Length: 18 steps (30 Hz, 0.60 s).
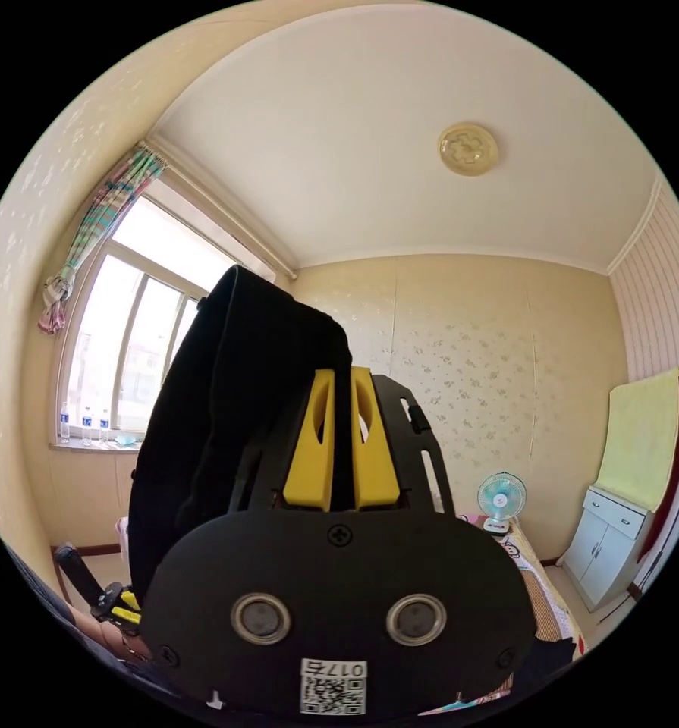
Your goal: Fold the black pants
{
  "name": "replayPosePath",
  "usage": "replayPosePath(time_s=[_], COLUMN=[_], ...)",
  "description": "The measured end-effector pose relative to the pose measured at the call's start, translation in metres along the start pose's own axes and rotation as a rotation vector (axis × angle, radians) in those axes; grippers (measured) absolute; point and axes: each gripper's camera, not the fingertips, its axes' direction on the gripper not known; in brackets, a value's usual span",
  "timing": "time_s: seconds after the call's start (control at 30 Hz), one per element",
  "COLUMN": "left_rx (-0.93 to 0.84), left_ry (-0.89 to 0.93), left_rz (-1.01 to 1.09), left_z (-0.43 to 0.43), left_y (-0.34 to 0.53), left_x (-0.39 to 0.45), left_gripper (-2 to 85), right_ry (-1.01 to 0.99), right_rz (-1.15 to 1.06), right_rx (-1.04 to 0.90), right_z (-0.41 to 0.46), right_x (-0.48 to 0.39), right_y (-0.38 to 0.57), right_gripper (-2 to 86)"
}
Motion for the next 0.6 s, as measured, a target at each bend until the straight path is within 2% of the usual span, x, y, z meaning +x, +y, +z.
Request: replayPosePath(time_s=[0.07,0.2,0.3,0.37,0.47,0.6], left_rx=[0.06,0.237,0.231,0.228,0.247,0.223], left_ry=[-0.021,-0.08,-0.049,0.049,0.081,0.069], left_rz=[-0.034,-0.095,-0.135,-0.199,-0.193,-0.209], left_z=[-0.008,-0.038,-0.021,0.004,0.032,0.069], left_y=[-0.014,-0.072,-0.155,-0.208,-0.24,-0.222], left_x=[0.002,-0.028,-0.068,-0.098,-0.105,-0.095], left_gripper=[6.6,4.6,4.3,4.1,4.0,3.8], right_ry=[0.007,-0.025,-0.185,-0.318,-0.526,-0.532], right_rz=[0.001,0.037,0.086,0.15,0.231,0.29], right_rx=[-0.002,-0.05,-0.081,-0.097,-0.081,-0.081], right_z=[-0.003,-0.008,-0.008,-0.006,0.0,0.016], right_x=[0.007,0.057,0.113,0.152,0.206,0.245], right_y=[-0.011,-0.038,-0.053,-0.057,-0.045,0.004], right_gripper=[2.9,2.9,2.9,2.9,3.0,3.0])
